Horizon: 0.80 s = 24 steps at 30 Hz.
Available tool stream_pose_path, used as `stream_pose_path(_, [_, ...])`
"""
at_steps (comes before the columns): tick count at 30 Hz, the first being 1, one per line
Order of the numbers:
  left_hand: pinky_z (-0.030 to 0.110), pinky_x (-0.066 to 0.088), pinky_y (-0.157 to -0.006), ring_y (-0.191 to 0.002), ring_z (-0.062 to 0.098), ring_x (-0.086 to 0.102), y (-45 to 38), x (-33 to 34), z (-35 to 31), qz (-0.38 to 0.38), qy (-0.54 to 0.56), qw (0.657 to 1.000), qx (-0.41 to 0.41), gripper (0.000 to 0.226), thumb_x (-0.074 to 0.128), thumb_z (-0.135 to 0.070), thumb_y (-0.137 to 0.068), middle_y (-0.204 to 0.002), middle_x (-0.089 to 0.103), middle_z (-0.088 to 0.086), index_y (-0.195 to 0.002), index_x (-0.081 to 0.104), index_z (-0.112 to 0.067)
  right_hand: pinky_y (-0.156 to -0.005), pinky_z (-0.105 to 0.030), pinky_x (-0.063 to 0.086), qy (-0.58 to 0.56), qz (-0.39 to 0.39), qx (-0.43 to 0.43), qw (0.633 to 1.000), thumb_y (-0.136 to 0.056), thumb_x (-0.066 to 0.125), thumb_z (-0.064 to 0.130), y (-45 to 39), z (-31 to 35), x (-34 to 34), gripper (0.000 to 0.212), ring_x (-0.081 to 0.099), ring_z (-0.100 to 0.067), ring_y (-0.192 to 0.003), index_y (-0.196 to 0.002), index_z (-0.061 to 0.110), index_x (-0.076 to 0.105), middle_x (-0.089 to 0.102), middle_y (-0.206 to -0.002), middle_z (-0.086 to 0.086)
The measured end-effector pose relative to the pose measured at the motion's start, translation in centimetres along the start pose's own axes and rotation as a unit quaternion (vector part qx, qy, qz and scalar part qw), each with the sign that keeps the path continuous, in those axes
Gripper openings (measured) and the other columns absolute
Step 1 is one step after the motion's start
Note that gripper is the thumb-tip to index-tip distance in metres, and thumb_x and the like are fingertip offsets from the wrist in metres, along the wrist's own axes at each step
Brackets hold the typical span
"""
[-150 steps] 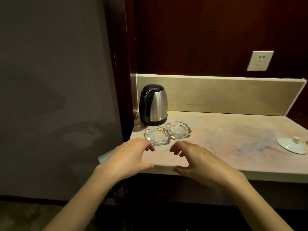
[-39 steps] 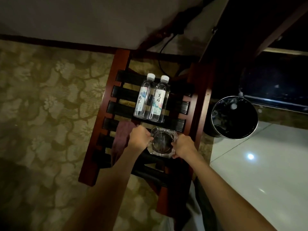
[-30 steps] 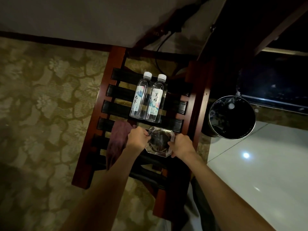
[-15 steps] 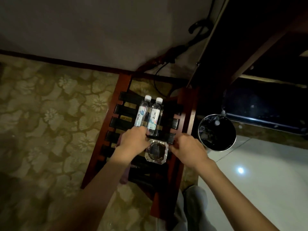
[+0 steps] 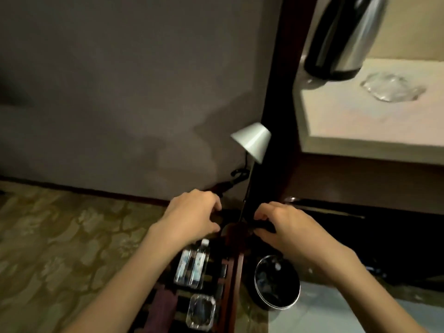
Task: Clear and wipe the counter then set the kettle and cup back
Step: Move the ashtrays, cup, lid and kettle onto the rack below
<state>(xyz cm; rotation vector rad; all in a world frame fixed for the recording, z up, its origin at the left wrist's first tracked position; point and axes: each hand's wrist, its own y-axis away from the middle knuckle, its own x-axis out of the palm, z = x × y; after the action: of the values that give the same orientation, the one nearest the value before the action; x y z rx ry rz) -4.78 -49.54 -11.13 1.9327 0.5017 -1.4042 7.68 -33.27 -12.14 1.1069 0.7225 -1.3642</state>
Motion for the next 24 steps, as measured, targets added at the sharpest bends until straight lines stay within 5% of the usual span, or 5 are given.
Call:
stream_pose_path(11, [0.030,0.041,-0.077,-0.108,0.021,0.058,-4.6,-9.3,-15.6,-0.038,-0.074,0.996,0.021,0.043,0.068,-0.042,-0.083,-0.118,0.060,-0.003,-0.122,0.055,-0.029,-0.086,-0.034,0.048,0.050,-0.025,-0.018,0.998,-0.088,0.058,0.045,3.5,-10.6,-15.0,0.033,0.057,-0.019,-0.107,-0.116,0.028,0.054,0.059,-0.117,0.005])
stream_pose_path(24, [0.035,0.051,-0.084,-0.100,0.020,0.060,-12.8,-14.1,-28.1,-0.058,-0.067,0.995,0.038,0.038,0.068,-0.038,-0.083,-0.111,0.064,-0.003,-0.116,0.060,-0.022,-0.089,-0.032,0.048,0.036,-0.019,0.044,0.998,-0.091,0.056,0.045,4.1,-21.9,-23.7,0.034,0.058,-0.015,-0.105,-0.119,0.025,0.056,0.062,-0.116,0.005])
